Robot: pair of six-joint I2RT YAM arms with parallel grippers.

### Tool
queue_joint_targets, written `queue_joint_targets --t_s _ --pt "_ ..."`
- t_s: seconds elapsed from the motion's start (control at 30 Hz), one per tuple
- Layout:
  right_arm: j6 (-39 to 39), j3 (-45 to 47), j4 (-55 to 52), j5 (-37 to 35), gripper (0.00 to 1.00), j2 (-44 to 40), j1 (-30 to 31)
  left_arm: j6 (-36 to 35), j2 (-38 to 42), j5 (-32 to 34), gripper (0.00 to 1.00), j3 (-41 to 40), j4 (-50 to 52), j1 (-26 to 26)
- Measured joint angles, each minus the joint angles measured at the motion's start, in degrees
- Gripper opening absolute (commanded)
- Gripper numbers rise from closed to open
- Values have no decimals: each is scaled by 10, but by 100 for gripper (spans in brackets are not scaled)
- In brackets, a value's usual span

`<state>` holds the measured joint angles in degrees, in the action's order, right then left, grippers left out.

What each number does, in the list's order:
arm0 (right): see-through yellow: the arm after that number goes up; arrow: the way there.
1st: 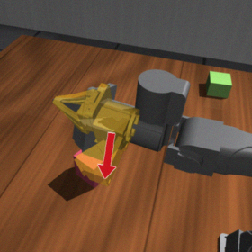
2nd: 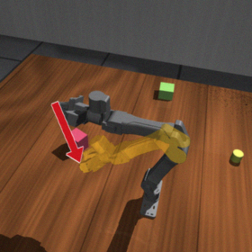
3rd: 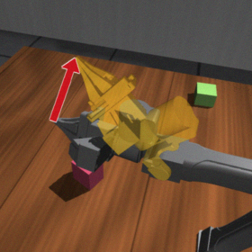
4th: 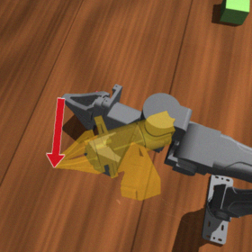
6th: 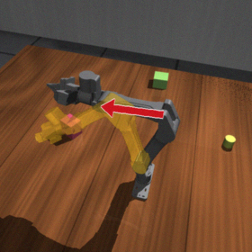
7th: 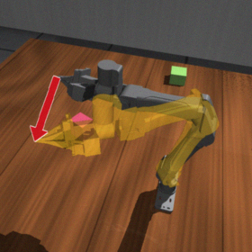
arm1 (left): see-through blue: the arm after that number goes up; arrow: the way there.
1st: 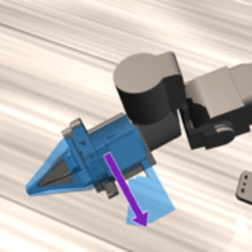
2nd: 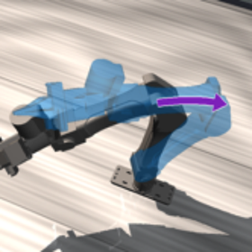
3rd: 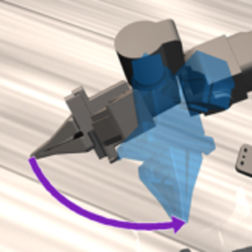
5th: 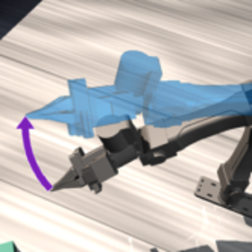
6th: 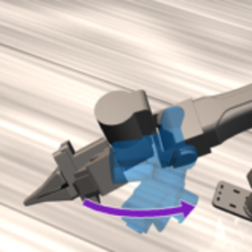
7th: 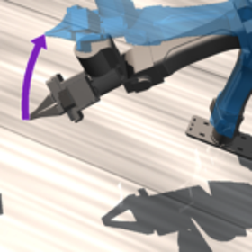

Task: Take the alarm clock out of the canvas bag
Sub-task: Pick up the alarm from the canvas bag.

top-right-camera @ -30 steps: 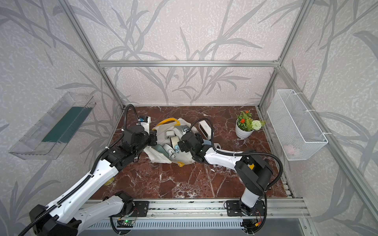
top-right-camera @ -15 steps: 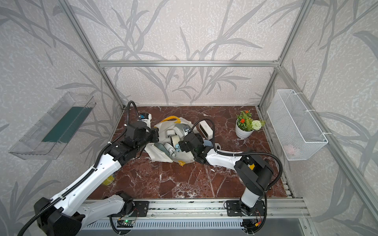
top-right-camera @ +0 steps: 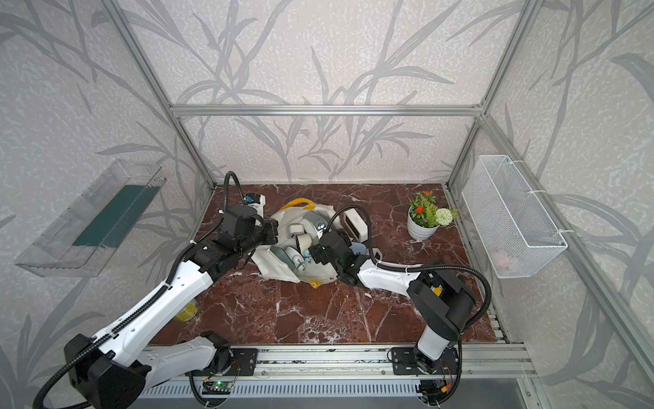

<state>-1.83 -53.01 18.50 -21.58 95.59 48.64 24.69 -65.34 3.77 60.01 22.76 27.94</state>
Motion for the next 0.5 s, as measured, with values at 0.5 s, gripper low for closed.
queue_joint_targets --t_s 0.5 --pt "59 -74 7 -2 99 75 -29 -15 0 -71 0 0 -1 0"
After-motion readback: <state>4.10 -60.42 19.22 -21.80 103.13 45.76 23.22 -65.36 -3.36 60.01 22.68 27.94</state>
